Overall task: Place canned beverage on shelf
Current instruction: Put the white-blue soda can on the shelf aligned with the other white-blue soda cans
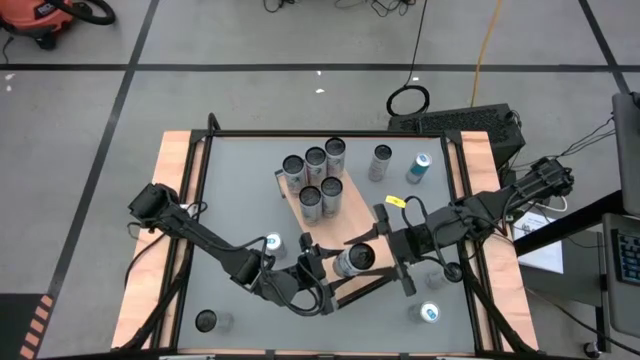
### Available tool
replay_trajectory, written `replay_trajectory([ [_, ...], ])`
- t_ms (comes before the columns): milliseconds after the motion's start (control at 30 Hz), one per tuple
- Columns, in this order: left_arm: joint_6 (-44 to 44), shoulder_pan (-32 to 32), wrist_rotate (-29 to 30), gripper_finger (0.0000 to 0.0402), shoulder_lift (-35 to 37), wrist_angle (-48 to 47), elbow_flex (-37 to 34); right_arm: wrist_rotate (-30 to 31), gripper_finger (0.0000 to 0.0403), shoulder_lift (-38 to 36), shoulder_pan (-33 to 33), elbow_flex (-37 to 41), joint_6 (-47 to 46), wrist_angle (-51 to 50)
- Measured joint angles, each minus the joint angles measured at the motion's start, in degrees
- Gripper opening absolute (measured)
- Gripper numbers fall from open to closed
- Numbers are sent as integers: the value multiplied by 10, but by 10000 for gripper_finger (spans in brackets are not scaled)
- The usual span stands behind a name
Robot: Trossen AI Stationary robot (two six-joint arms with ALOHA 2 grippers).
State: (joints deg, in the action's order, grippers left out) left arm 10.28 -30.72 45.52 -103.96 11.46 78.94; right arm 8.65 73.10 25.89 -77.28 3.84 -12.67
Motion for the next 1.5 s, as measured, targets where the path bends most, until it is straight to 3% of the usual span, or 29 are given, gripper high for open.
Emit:
replay_trajectory([
  [267, 2, 0, 2, 260, 0, -4, 0, 1, 193, 0, 0, 0, 2, -4],
  [667, -34, -5, 2, 377, 10, -3, 0, -12, 191, -37, -1, 1, 28, -80],
  [867, -55, -11, 10, 381, 40, -3, 0, -11, 191, -58, -27, 2, 44, -145],
  [1167, -81, -26, -5, 381, 117, -29, 1, -17, 191, -74, -99, 24, 54, -160],
  [1500, -117, -32, -2, 381, 188, -57, 1, -153, 192, -76, -205, 24, 88, -177],
])
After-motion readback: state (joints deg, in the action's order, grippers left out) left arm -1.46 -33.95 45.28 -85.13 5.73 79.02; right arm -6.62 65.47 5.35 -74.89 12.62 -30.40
